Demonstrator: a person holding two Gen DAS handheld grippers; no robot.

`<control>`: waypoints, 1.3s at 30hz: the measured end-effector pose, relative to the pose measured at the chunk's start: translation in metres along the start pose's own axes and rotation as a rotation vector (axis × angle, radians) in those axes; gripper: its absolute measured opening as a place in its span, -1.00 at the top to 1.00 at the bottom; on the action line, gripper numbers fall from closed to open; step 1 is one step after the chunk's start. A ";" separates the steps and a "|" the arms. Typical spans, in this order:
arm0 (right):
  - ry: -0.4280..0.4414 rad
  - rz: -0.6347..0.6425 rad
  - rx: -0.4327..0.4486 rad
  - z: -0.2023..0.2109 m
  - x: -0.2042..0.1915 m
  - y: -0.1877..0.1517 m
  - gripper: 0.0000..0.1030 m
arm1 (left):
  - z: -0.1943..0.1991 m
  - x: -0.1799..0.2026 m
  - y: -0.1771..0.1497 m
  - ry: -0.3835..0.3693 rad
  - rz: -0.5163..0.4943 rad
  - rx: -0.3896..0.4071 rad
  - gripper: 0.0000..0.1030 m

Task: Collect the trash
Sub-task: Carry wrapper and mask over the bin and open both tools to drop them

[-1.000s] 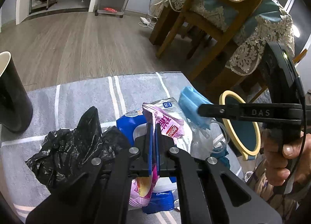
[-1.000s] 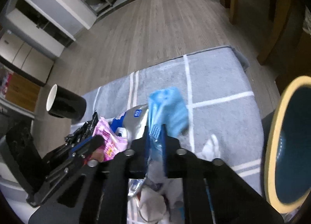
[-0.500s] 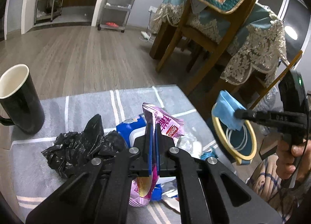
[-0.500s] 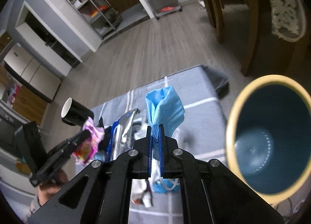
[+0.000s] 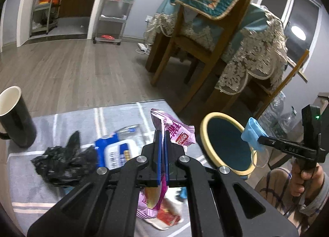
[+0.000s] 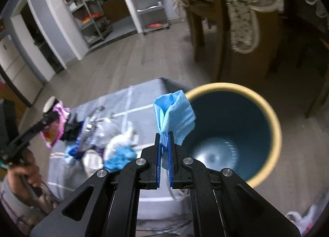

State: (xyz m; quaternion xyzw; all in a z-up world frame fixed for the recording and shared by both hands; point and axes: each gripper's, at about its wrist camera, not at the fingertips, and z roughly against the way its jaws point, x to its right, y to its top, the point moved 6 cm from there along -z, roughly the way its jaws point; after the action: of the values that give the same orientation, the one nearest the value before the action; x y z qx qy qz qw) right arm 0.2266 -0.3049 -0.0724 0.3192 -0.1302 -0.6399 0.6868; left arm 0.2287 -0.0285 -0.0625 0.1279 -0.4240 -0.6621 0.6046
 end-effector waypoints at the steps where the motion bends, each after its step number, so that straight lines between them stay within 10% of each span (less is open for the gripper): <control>1: -0.010 -0.004 0.000 0.002 0.003 -0.003 0.86 | -0.003 0.008 0.000 -0.005 -0.010 -0.006 0.97; 31: 0.010 -0.384 -0.040 -0.027 0.100 -0.021 0.77 | -0.195 0.197 -0.022 -0.090 -0.113 -0.278 0.96; 39: 0.031 -0.442 -0.018 -0.023 0.106 -0.022 0.43 | -0.199 0.189 -0.030 -0.078 -0.114 -0.295 0.42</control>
State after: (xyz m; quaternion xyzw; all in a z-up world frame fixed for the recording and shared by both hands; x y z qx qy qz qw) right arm 0.2383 -0.4000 -0.1274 0.3436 -0.0407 -0.7710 0.5346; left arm 0.2994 -0.2840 -0.1399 0.0357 -0.3373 -0.7550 0.5612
